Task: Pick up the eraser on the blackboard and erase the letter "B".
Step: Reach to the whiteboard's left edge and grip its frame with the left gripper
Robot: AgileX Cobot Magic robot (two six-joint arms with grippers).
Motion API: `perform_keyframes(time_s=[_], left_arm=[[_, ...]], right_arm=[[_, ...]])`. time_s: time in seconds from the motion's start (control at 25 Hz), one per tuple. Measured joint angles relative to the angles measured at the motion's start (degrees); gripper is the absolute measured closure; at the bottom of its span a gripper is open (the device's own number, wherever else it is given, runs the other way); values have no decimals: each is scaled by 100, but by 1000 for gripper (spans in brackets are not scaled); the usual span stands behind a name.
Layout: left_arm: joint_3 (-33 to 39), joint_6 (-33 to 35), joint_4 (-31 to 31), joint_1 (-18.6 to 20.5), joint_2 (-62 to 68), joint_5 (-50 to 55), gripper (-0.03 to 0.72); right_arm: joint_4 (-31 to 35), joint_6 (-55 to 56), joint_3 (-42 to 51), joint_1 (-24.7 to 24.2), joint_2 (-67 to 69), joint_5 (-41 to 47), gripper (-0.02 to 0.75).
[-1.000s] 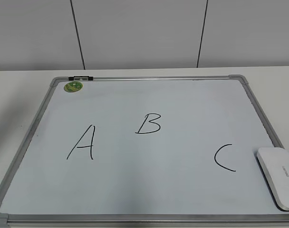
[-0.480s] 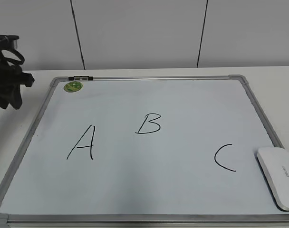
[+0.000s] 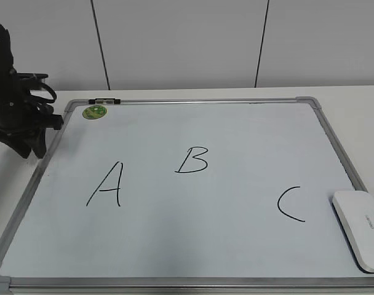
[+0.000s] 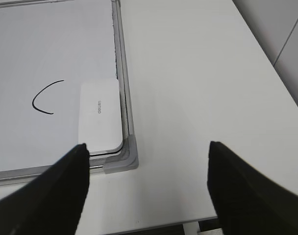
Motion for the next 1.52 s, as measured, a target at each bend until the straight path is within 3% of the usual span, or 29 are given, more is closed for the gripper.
perform_keyframes(time_s=[0.52, 0.84, 1.24, 1.52], left_arm=[[-89, 0, -11, 0, 380, -10, 452], [-86, -37, 41, -10, 390, -10, 651], [-86, -74, 41, -10, 390, -10, 657], [-86, -74, 41, -10, 390, -10, 657]], right_arm=[[-14, 0, 0, 0, 0, 0, 183], [-139, 0, 0, 0, 0, 0, 183], [-147, 0, -57, 0, 95, -68, 183], [90, 0, -456, 0, 1714, -784, 183]])
